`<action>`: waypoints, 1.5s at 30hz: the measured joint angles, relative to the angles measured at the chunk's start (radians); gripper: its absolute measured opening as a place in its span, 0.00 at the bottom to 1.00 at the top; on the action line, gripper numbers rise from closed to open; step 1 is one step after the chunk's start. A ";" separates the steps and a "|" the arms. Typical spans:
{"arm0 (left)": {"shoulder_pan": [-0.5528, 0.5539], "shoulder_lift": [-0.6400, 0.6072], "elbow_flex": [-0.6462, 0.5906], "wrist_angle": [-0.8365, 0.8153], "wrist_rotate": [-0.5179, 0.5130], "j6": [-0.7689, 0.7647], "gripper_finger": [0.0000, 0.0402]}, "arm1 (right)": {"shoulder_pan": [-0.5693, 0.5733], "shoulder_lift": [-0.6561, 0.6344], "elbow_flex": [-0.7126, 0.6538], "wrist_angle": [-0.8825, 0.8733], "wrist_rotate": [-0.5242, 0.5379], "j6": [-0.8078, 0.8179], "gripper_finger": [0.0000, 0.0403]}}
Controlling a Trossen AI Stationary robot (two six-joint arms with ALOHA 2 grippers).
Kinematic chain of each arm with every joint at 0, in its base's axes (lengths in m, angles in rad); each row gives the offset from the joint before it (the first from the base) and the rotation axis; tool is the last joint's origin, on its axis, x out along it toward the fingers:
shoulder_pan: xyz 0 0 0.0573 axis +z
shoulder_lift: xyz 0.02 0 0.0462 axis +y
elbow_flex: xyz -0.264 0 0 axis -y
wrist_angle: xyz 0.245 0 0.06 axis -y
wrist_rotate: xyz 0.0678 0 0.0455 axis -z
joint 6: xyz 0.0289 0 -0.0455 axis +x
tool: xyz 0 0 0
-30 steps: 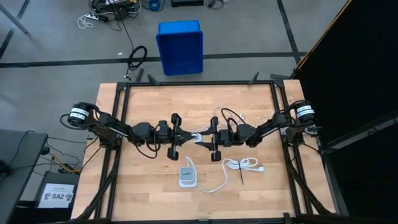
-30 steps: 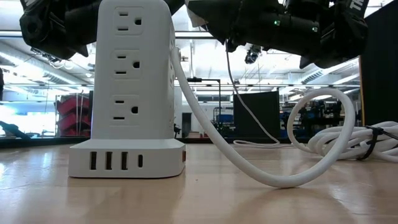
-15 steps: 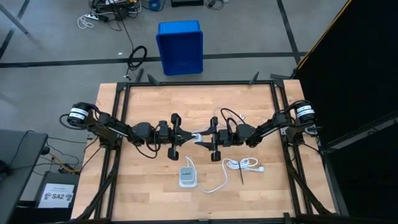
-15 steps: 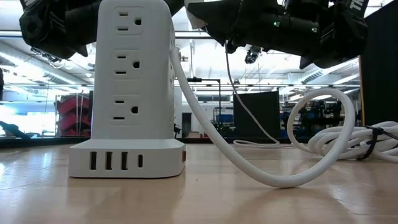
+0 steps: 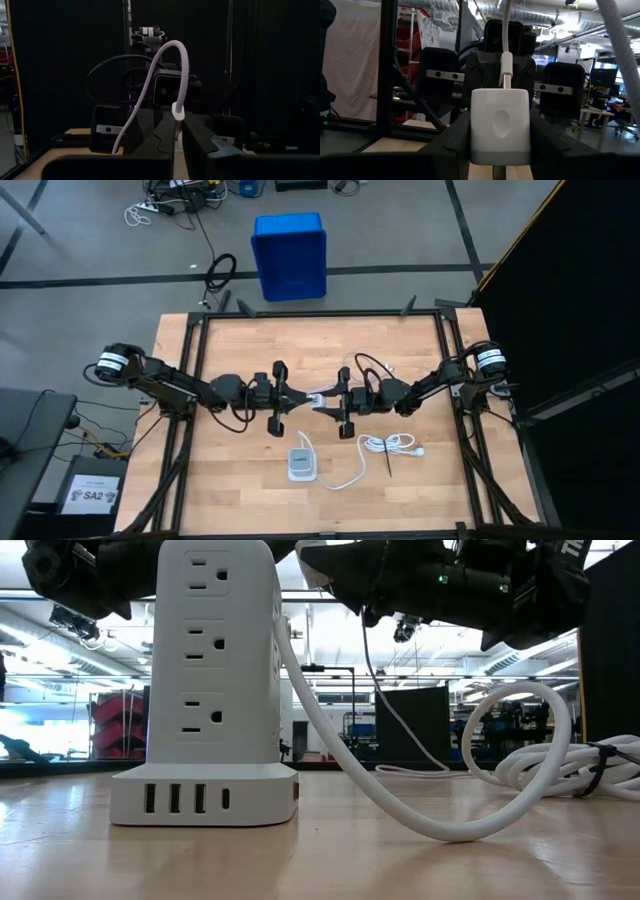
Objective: Insert USB
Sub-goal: Insert the white charger cable into the white charger adapter
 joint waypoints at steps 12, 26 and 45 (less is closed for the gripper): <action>0.000 0.000 0.000 -0.064 -0.008 0.007 0.01 | -0.010 -0.001 0.000 -0.027 -0.002 0.033 0.28; 0.000 -0.002 0.000 -0.054 -0.025 0.013 0.00 | -0.011 -0.001 0.000 -0.052 0.006 0.039 0.28; 0.000 -0.100 0.000 -0.129 -0.043 -0.003 0.20 | -0.011 -0.001 0.000 -0.100 -0.030 0.034 0.28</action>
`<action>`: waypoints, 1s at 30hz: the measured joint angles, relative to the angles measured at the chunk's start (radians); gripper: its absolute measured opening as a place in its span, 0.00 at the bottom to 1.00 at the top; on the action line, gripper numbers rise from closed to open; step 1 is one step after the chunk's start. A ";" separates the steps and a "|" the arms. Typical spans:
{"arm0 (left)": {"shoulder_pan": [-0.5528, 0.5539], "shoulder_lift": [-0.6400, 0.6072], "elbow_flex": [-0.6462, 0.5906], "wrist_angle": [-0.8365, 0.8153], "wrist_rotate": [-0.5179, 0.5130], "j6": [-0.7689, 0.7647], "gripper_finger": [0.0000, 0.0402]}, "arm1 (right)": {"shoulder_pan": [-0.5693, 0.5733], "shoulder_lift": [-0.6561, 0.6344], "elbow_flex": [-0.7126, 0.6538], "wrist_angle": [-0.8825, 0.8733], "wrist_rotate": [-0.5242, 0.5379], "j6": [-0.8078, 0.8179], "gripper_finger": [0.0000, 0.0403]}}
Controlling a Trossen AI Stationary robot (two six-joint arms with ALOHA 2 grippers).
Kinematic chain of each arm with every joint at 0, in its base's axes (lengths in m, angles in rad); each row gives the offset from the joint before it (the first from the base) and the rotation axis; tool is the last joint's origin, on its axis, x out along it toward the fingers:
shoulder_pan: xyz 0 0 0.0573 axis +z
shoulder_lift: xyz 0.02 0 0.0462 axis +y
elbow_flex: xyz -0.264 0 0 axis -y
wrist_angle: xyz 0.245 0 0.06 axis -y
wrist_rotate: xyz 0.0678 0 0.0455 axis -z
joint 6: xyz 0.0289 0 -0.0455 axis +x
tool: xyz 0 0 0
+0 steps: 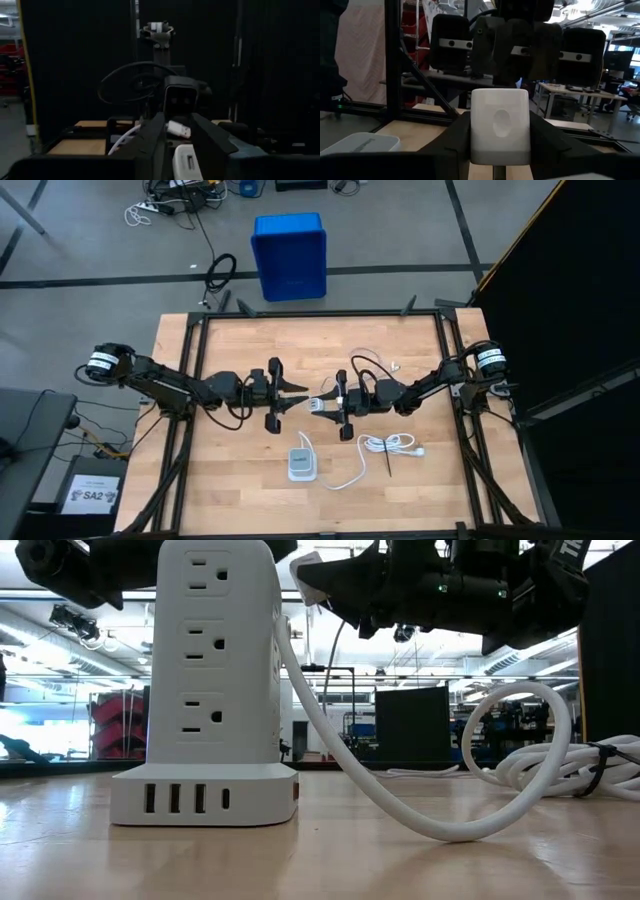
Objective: Insert USB
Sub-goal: Insert the white charger cable into the white charger adapter
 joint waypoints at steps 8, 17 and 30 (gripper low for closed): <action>0.001 -0.001 0.000 -0.026 -0.028 -0.024 0.22 | 0.009 0.000 0.000 -0.033 -0.016 -0.017 0.28; 0.062 -0.001 0.000 -0.120 0.027 -0.054 0.28 | 0.010 0.001 0.000 -0.056 -0.104 -0.021 0.28; 0.147 -0.001 0.001 -0.232 0.093 0.029 0.45 | 0.009 0.001 0.000 -0.057 -0.156 -0.020 0.28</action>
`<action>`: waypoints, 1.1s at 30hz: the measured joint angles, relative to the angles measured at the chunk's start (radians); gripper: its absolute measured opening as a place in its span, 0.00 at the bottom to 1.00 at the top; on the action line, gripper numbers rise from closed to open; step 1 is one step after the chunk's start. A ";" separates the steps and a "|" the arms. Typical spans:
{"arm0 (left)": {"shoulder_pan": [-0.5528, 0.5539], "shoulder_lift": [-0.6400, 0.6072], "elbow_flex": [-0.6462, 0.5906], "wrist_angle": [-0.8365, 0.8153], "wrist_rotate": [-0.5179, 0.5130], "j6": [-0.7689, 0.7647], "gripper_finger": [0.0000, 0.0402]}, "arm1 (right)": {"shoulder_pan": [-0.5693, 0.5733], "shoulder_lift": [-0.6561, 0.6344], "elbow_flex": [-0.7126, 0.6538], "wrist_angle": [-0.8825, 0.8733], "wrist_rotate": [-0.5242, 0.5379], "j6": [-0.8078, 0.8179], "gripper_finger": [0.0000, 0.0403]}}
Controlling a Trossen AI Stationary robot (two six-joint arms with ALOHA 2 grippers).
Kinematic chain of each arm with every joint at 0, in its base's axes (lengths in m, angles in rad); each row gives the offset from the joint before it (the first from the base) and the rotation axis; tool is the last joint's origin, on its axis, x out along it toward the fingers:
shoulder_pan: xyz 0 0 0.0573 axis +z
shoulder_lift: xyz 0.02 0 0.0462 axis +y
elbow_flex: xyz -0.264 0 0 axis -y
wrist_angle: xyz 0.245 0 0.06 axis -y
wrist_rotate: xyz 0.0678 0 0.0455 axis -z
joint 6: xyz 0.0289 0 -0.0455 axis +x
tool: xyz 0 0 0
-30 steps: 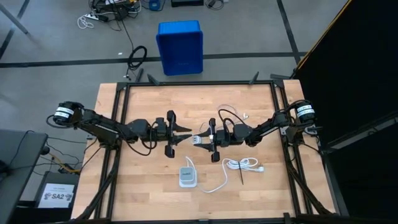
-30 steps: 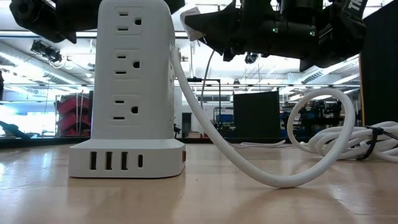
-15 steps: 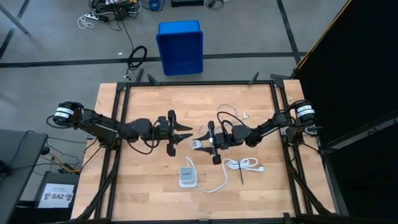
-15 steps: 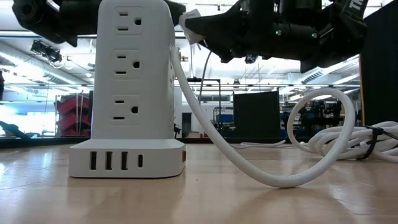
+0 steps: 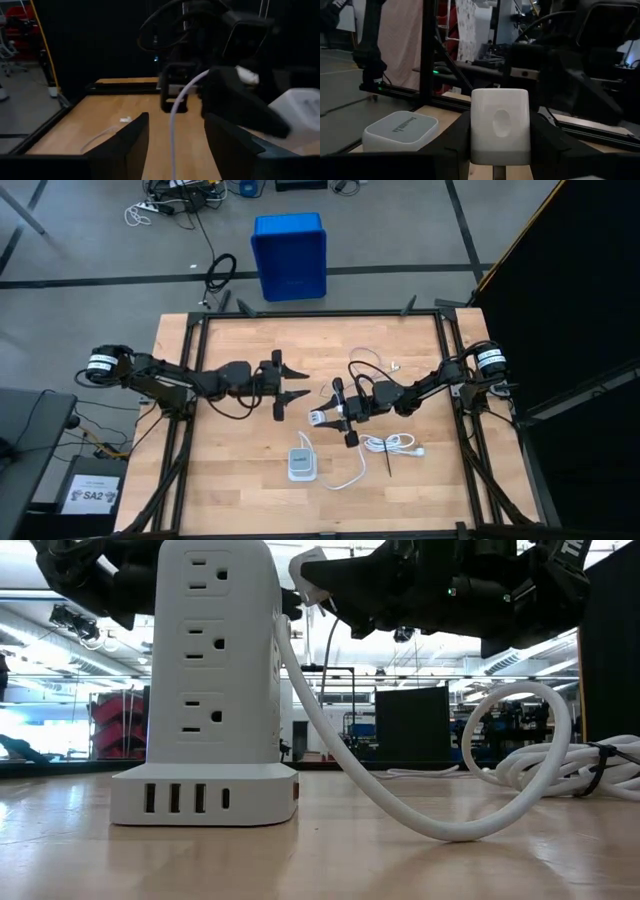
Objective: Insert USB
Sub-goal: Insert the white charger cable into the white charger adapter
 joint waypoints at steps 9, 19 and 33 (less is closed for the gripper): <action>0.006 0.056 0.066 -0.074 0.011 0.076 0.49 | 0.000 0.000 0.003 0.000 -0.005 0.000 0.28; 0.006 0.181 0.166 -0.081 0.036 0.090 0.49 | 0.000 0.001 0.003 -0.015 -0.010 0.009 0.28; 0.007 0.207 0.184 -0.119 -0.015 0.153 0.02 | 0.000 0.001 0.004 -0.030 -0.009 0.009 0.28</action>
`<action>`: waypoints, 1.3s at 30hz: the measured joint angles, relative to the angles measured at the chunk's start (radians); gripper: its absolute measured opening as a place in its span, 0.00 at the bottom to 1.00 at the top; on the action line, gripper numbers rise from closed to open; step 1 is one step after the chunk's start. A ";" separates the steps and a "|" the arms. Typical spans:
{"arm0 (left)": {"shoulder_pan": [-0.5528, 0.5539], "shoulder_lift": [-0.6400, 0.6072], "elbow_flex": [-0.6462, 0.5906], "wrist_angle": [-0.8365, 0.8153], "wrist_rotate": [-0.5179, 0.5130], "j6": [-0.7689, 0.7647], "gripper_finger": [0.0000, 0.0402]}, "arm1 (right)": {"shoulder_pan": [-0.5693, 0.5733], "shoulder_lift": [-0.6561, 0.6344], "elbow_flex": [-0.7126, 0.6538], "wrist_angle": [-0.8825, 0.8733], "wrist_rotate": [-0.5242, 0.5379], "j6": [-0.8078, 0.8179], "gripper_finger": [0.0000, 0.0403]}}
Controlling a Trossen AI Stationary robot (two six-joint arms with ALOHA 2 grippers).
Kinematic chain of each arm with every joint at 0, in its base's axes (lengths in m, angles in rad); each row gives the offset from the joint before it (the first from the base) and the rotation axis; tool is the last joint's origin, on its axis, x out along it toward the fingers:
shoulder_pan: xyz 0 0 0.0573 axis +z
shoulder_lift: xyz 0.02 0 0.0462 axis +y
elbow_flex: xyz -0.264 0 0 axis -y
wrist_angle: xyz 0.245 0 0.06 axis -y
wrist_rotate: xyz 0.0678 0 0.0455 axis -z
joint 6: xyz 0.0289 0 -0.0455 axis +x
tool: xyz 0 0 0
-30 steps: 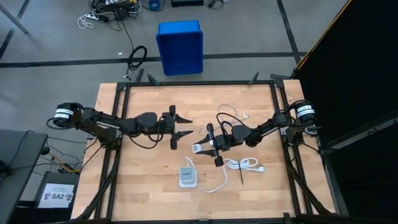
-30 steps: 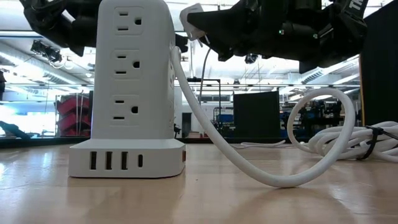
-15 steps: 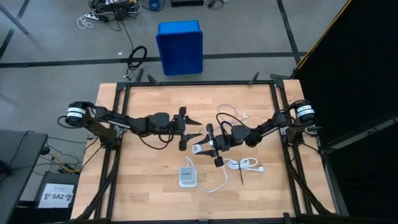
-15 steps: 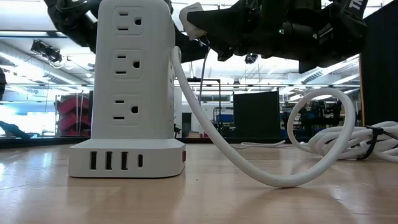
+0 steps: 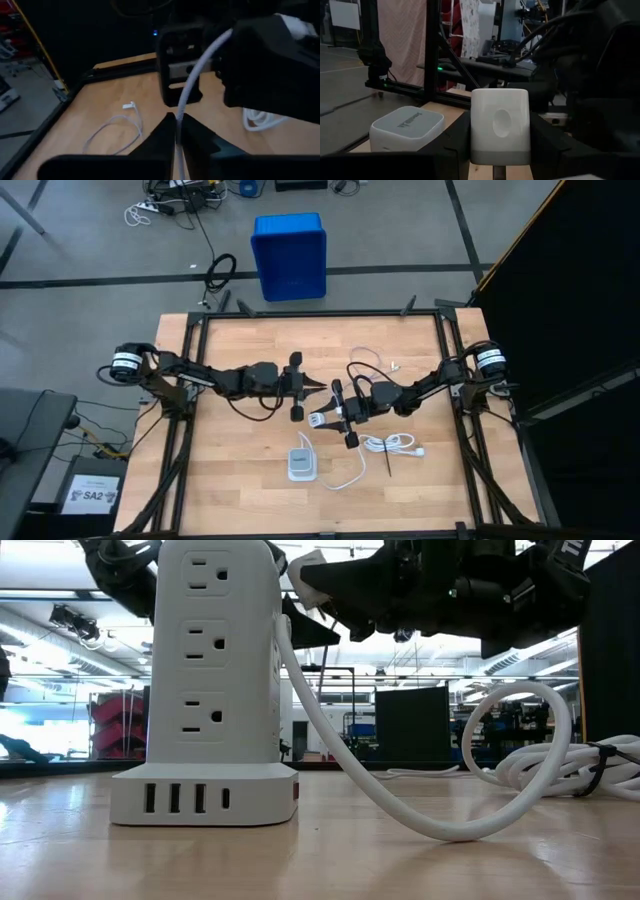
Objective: Insert USB
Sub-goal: Insert the white charger cable into the white charger adapter
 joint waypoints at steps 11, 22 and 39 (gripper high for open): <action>-0.041 -0.258 0.000 -0.291 -0.150 0.054 0.00 | -0.017 -0.011 0.005 -0.095 0.018 0.023 0.28; -0.136 -0.511 -0.002 -0.543 -0.362 0.056 0.00 | -0.086 -0.026 0.000 -0.377 0.129 0.101 0.28; -0.164 -0.508 -0.002 -0.592 -0.381 0.039 0.00 | -0.145 -0.025 0.044 -0.919 0.267 0.236 0.28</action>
